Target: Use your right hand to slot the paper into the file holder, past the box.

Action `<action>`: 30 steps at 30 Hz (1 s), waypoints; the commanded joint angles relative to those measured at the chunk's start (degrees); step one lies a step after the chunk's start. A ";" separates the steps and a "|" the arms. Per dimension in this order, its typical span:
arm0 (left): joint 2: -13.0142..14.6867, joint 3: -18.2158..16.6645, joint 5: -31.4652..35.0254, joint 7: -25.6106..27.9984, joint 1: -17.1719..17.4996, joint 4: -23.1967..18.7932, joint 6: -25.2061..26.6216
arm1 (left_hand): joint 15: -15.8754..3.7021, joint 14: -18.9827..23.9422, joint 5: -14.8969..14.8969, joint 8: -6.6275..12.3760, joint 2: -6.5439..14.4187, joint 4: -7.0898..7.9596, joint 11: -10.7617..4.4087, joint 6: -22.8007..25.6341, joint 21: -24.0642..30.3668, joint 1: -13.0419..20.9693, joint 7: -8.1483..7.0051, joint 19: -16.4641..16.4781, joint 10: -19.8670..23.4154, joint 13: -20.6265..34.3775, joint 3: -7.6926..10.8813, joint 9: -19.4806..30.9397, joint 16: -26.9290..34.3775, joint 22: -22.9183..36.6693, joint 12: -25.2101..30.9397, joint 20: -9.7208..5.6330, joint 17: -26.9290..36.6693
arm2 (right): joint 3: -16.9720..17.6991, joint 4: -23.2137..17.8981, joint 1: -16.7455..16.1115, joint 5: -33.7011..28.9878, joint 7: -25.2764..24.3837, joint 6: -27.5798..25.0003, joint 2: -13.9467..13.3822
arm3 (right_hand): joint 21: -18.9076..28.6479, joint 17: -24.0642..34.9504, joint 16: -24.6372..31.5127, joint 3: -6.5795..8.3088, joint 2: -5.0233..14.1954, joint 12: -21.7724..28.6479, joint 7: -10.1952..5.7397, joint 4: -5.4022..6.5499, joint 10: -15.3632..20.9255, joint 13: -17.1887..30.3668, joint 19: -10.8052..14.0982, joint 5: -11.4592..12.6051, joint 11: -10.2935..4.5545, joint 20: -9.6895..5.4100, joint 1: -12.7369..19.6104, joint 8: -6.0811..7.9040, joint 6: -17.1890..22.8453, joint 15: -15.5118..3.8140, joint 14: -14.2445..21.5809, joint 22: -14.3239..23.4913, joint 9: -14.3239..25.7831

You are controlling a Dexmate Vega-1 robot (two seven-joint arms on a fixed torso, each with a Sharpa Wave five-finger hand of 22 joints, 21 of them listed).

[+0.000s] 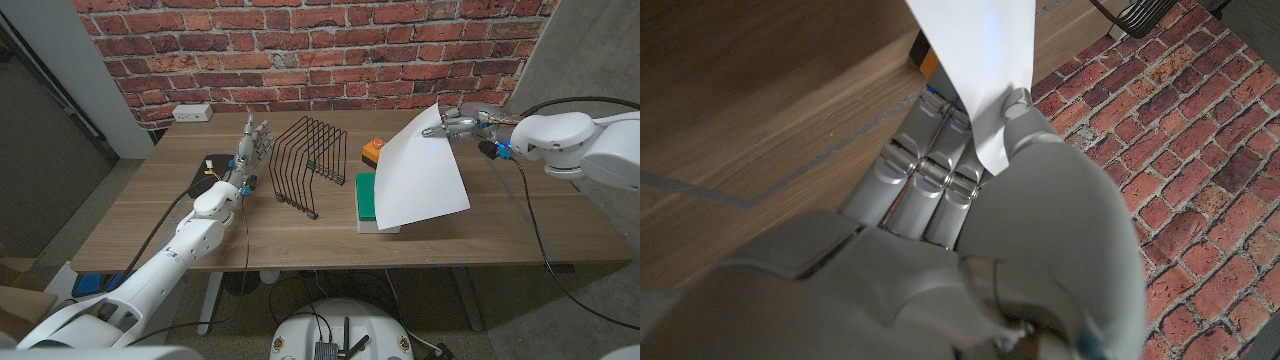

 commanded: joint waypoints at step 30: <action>-0.03 0.02 0.02 0.01 -0.04 0.03 0.01 | 0.11 0.50 0.10 0.36 0.50 0.38 -0.47 0.05 0.48 -0.05 -0.51 0.38 -0.15 0.33 0.06 0.31 0.35 0.33 0.39 -0.09 0.15 | -9.49 2.54 14.92 -27.02 21.63 10.91 0.62 | 1.72 1.56 -1.33 -0.30 0.38 -1.53 -1.72 0.11 -0.66 1.40 -2.58 0.41 -1.12 -0.08 3.01 0.08 -1.36 -0.18 -1.89 0.63 0.31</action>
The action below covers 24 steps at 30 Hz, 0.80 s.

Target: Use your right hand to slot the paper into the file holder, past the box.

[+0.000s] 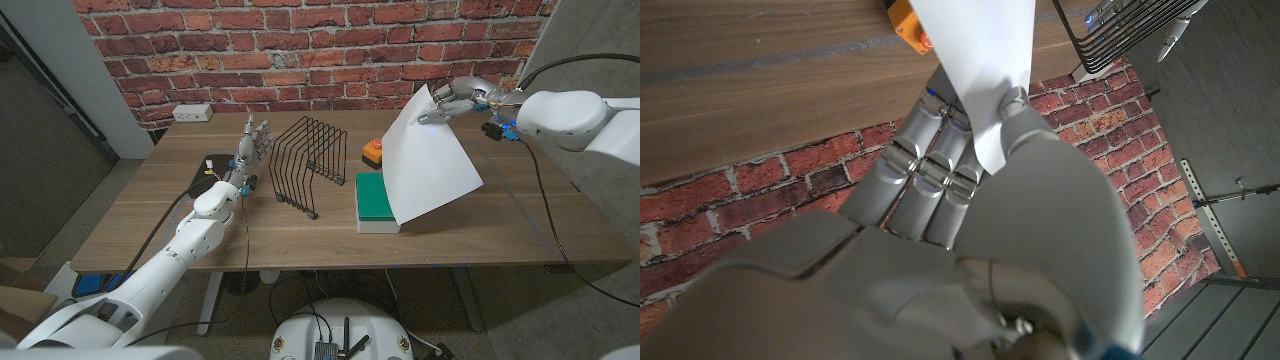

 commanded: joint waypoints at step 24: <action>-0.01 0.01 0.01 0.03 0.01 0.00 0.00 | 0.06 0.58 0.10 0.34 0.51 0.38 -0.33 0.01 0.47 -0.04 -0.52 0.37 -0.10 0.33 0.06 0.30 0.38 0.33 0.42 -0.10 0.15 | -16.46 2.35 25.10 -18.50 17.84 0.29 7.07 | 1.30 1.51 -1.32 -0.70 0.46 -1.56 -0.66 0.23 -1.05 0.53 -3.21 0.50 -0.27 -0.11 2.04 -0.07 -1.45 -0.54 -2.20 0.60 0.29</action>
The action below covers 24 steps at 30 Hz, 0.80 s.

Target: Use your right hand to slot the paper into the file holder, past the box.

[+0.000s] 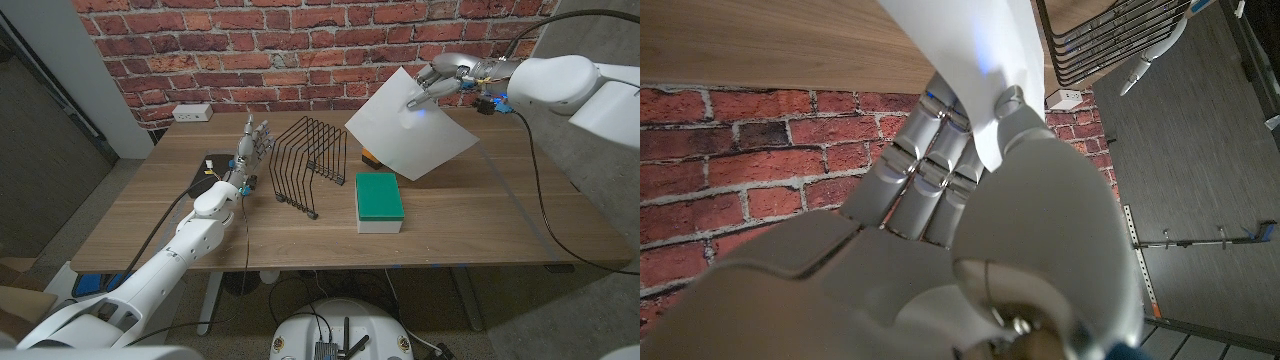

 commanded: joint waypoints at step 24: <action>-0.01 0.00 0.01 0.00 0.00 0.00 -0.02 | 0.07 0.52 0.10 0.35 0.51 0.39 -0.39 0.02 0.48 -0.05 -0.51 0.38 -0.17 0.33 0.06 0.31 0.36 0.33 0.39 -0.08 0.15 | -2.19 1.83 7.05 -11.49 6.65 5.49 2.35 | 1.09 1.03 -0.82 -0.63 0.27 -0.59 -1.33 -0.27 -0.07 0.99 -2.13 0.42 -0.28 -0.02 2.90 0.07 -0.29 -1.76 -1.21 0.48 0.40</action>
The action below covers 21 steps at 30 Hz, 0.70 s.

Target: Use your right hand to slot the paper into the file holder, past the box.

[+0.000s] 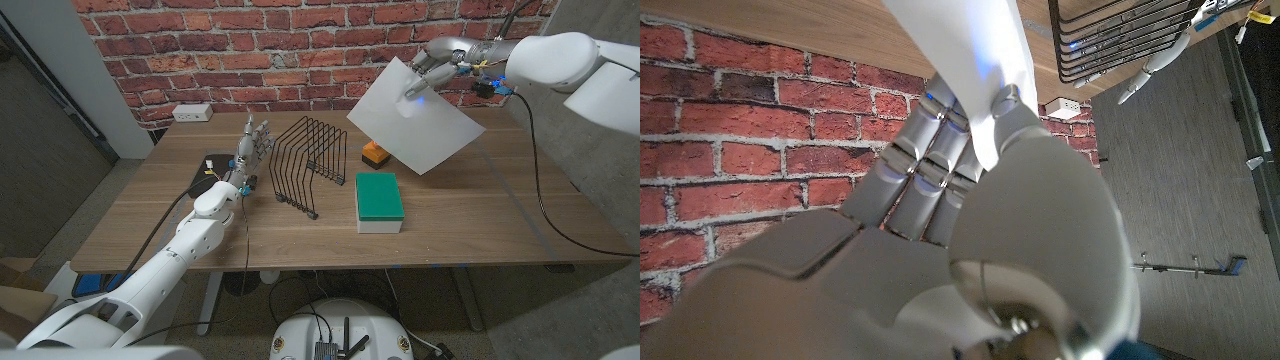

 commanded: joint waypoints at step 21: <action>0.01 0.00 -0.01 0.00 0.01 -0.03 -0.01 | -0.03 0.51 0.10 0.37 0.51 0.39 -0.33 0.07 0.47 -0.05 -0.51 0.37 -0.13 0.33 0.06 0.31 0.35 0.33 0.40 -0.08 0.15 | -1.34 8.31 4.83 -8.19 5.23 17.71 5.30 | 0.99 0.83 -0.76 -0.31 0.05 -0.71 -1.50 -0.09 0.42 0.14 -2.06 0.46 -0.33 -0.83 2.12 0.14 -0.14 -2.31 -1.19 0.47 0.18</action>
